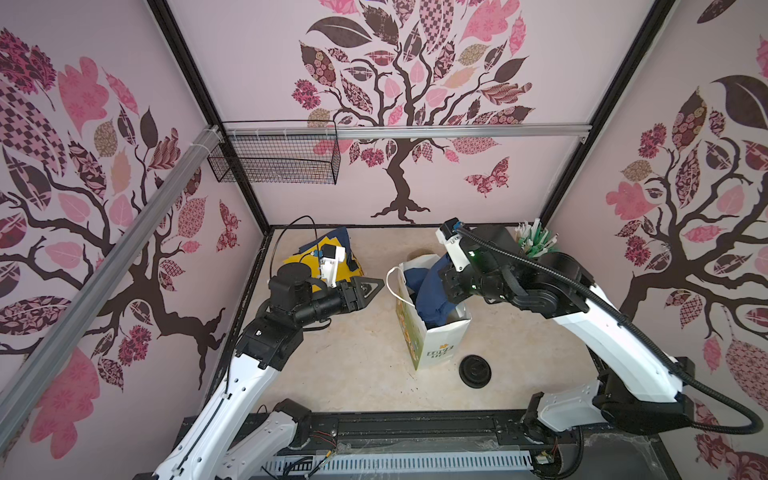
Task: Pack the takeout coffee
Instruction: 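Lower the blue napkin into the bag with the right gripper while the left withdraws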
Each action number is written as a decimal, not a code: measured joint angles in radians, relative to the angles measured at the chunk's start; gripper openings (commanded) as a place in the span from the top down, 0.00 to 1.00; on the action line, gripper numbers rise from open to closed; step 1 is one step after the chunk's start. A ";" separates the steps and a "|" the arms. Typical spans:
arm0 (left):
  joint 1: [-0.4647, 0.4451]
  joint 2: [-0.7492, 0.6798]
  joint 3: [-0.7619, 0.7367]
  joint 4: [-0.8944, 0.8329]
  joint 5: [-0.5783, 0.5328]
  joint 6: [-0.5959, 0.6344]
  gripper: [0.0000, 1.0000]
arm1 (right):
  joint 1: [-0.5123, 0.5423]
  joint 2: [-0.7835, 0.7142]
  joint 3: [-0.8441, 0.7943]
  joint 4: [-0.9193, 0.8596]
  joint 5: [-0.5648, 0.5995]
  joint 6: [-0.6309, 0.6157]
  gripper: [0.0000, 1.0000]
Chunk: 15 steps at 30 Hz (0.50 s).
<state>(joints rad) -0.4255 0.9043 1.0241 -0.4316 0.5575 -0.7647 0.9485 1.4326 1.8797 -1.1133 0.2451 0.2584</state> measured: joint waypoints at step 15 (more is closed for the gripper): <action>0.000 0.039 -0.021 0.088 0.015 -0.058 0.53 | -0.091 0.019 -0.317 0.172 -0.255 0.011 1.00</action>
<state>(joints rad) -0.4255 0.9432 1.0035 -0.3439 0.5724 -0.8230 0.8574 1.4513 1.5627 -0.9409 -0.0101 0.2691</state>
